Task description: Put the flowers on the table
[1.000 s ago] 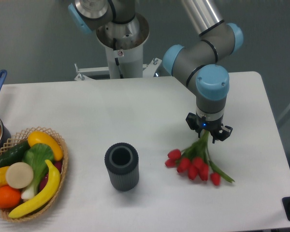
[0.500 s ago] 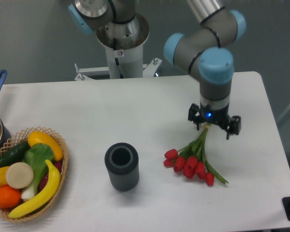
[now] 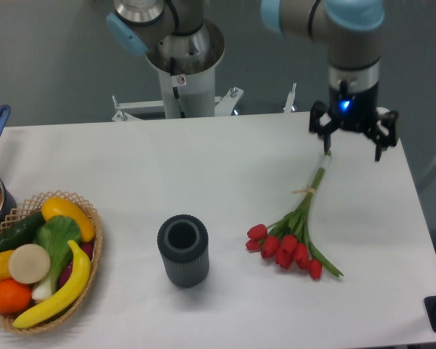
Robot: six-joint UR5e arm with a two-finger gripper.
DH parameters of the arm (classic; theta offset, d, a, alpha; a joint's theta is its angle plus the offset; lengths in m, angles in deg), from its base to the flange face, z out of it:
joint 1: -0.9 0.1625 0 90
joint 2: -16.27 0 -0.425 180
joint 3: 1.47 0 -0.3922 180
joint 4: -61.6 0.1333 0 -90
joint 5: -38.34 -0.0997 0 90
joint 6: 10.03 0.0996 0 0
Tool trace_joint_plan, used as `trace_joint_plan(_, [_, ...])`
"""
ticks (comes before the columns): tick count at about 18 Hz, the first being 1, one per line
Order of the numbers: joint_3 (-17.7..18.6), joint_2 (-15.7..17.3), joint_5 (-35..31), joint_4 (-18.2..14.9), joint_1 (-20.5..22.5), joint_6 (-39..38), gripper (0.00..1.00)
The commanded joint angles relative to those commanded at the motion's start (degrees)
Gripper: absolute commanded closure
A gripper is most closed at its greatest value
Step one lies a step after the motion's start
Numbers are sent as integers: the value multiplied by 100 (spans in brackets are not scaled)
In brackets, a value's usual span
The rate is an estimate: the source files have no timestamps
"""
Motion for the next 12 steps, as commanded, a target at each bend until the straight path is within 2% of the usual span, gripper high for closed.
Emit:
trace_joint_plan(2, [-26,141,62,-438,290,641,0])
trace_joint_plan(3, [-157,194,62,-806,465,1132,0])
trace_joint_plan(5, [-394,220,54,-1387,677,1609,0])
trace_joint_plan(7, [-579,229,36,-1819,888,1953,0])
trace_joint_plan(10, [-580,273,54,-1944,1116,2497,0])
trace_joint_plan(12, [-563,282,62,-1944,1135,2526,0])
